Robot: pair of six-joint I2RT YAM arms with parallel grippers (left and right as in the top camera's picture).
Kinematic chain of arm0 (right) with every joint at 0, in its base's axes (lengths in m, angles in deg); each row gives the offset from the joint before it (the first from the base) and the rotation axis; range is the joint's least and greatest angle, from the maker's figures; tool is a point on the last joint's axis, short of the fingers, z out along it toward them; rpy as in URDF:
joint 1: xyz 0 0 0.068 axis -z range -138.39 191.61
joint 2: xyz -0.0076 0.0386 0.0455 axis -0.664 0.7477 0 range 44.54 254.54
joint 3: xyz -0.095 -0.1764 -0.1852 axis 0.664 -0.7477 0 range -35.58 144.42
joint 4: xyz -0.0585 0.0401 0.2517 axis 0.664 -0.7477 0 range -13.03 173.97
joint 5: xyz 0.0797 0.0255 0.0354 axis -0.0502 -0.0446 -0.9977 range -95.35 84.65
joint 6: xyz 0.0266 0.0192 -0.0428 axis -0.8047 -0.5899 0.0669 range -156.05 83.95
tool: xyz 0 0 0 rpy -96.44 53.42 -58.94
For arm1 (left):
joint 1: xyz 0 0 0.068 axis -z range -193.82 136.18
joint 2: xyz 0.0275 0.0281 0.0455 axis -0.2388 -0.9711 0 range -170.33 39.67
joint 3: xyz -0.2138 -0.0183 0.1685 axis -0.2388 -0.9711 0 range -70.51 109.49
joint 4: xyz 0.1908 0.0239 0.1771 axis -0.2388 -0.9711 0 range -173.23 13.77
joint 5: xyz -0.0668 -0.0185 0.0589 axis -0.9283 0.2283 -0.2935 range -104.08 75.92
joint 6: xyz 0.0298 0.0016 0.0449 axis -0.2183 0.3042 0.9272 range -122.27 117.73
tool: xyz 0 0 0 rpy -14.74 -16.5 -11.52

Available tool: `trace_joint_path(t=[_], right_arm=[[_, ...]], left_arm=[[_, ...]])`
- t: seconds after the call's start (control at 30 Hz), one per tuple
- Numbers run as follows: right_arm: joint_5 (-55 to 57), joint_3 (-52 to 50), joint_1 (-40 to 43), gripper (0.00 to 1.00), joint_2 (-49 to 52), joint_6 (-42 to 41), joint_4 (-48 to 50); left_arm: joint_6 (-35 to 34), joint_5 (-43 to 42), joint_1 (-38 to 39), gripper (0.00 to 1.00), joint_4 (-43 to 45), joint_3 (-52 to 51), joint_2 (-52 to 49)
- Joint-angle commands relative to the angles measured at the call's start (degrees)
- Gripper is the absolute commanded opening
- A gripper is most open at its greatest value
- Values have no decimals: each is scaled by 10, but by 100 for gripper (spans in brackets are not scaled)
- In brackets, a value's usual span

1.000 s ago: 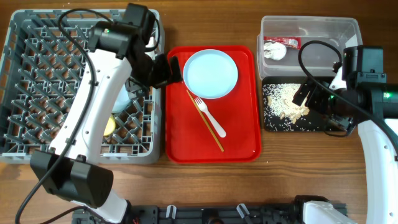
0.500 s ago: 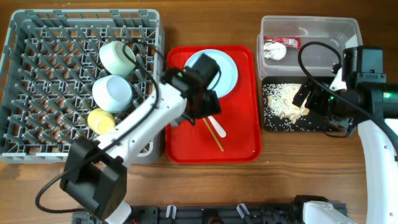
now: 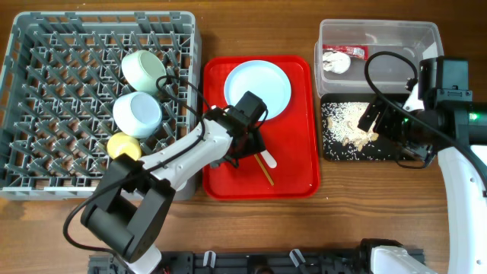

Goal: Sort waste into correct bins and load items into the dishwasher rack
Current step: 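Reach the left gripper to the fork and chopsticks on the red tray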

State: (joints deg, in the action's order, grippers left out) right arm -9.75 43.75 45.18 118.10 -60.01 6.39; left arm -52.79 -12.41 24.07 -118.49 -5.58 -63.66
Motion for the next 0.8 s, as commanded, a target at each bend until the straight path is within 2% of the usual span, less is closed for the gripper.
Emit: trace_joint_path(t=[0.0, 0.23, 0.5, 0.77], right_arm=[[10, 6, 0, 100, -6, 6, -3], [9, 6, 0, 100, -6, 6, -3], [9, 6, 0, 100, -6, 6, -3], [9, 6, 0, 100, -6, 6, -3]], left_arm=[[-10, 12, 2, 92, -6, -4, -12], [-12, 28, 3, 88, -7, -4, -15], [-12, 27, 3, 94, 14, -4, -29], [-12, 27, 3, 93, 17, -4, -57]])
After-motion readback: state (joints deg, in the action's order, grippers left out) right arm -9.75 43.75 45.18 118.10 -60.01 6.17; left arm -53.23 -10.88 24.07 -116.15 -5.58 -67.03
